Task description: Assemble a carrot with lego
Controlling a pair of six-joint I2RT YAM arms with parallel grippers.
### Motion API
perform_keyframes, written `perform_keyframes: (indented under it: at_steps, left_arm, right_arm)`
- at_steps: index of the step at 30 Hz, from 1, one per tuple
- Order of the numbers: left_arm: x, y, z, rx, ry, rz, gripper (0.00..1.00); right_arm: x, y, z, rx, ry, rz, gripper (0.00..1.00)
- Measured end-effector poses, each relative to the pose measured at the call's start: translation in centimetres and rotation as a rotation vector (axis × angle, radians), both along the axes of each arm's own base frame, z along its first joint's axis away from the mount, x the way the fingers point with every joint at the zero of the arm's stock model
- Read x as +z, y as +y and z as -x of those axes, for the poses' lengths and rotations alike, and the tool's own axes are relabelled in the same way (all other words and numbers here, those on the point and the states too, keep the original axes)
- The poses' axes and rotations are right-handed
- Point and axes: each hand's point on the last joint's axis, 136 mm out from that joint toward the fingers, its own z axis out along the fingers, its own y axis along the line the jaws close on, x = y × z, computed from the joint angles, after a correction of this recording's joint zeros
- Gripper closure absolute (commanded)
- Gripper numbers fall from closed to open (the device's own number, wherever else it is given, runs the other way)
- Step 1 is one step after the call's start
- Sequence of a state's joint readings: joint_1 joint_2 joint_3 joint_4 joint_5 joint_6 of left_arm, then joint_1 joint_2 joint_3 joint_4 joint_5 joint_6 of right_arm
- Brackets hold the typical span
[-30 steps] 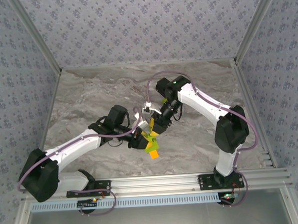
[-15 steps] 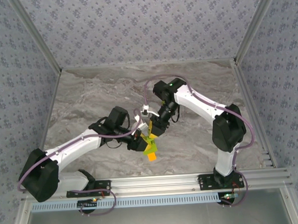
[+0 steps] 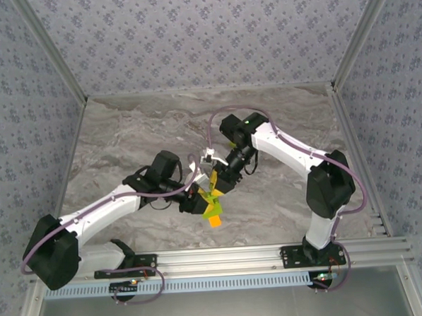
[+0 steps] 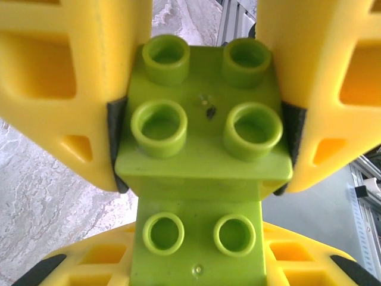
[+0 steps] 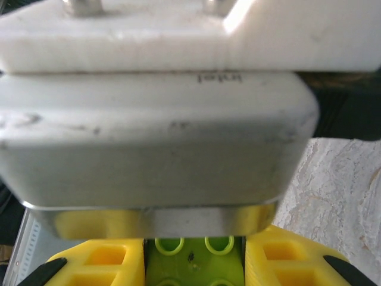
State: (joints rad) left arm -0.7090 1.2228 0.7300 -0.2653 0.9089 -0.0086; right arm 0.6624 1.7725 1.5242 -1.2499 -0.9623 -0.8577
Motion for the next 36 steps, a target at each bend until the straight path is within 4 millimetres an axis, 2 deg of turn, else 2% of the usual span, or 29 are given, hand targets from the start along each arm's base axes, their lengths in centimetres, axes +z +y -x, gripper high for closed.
perform_keyframes:
  at_steps: [18, 27, 30, 34, 36]
  left_arm:
    - [-0.4, 0.5, 0.5, 0.000, 0.021, -0.019, 0.78]
    - [-0.8, 0.7, 0.8, 0.000, 0.042, -0.037, 0.78]
    - [-0.8, 0.7, 0.8, 0.000, 0.041, -0.036, 0.78]
    - [-0.2, 0.5, 0.2, 0.009, 0.016, -0.013, 0.78]
    - [0.0, 0.4, -0.2, 0.017, 0.003, -0.002, 0.78]
  right_arm:
    - [-0.6, 0.4, 0.7, 0.023, 0.002, 0.022, 0.74]
    - [-1.0, 0.7, 0.9, 0.033, 0.017, 0.035, 0.70]
    - [-1.0, 0.7, 0.9, 0.032, 0.014, 0.038, 0.60]
    - [-1.3, 0.3, 0.9, 0.029, 0.009, 0.071, 0.39]
    - [-1.3, 0.1, 0.7, 0.024, 0.003, 0.077, 0.34]
